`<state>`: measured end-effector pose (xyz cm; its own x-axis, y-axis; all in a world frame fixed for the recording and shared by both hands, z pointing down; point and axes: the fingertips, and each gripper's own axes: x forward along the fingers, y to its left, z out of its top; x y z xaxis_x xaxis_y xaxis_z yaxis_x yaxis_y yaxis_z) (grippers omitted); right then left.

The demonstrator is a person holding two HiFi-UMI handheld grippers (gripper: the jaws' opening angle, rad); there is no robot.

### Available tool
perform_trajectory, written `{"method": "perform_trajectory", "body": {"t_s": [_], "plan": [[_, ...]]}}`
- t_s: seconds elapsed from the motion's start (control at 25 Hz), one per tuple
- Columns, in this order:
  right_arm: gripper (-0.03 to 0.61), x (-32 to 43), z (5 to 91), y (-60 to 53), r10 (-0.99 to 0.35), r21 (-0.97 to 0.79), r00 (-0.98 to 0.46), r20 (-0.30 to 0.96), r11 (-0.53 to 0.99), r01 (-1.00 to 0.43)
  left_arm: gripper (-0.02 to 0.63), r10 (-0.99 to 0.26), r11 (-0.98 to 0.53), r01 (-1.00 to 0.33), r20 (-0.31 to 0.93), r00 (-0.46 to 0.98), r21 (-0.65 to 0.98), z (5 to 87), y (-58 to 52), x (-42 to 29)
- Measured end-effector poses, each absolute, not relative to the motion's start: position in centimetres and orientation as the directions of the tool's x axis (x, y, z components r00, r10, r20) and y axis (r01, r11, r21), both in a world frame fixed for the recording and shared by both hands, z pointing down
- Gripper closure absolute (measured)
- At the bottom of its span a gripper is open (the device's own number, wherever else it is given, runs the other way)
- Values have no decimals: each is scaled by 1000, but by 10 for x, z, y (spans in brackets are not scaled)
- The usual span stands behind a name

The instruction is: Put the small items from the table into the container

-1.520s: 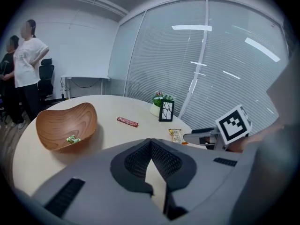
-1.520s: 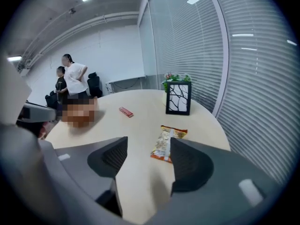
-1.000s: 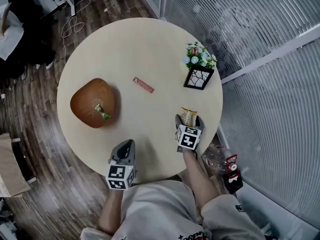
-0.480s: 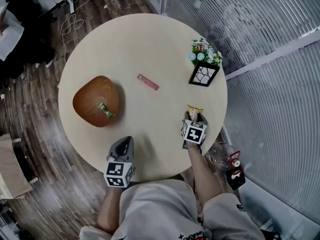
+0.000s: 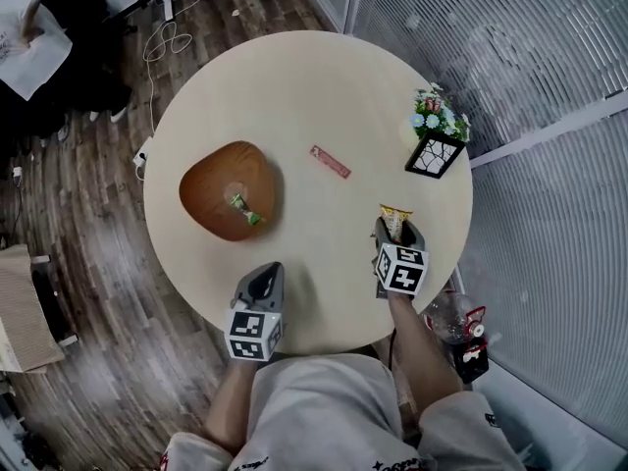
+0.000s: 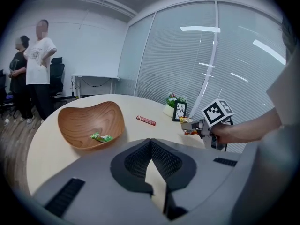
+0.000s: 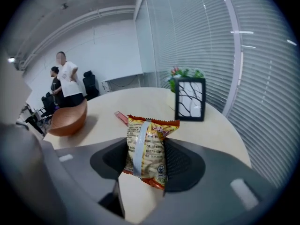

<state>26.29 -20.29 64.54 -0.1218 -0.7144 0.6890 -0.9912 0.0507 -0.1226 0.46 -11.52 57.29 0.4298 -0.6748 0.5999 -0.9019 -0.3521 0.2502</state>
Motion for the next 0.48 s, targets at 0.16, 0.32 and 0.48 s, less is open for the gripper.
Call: {"method": "perform_trajectory", "body": {"t_s": [0.16, 0.32, 0.48], "plan": [[373, 173, 599, -226, -735, -214, -320, 598, 238, -947, 609, -702, -319, -914, 586, 405, 251, 571, -119, -23], [373, 67, 560, -241, -682, -243, -495, 538, 437, -866, 609, -737, -262, -935, 575, 354, 240, 568, -115, -64], [373, -22, 565, -250, -592, -235, -595, 543, 573, -785, 609, -762, -210, -950, 569, 308, 233, 571, -110, -104]]}}
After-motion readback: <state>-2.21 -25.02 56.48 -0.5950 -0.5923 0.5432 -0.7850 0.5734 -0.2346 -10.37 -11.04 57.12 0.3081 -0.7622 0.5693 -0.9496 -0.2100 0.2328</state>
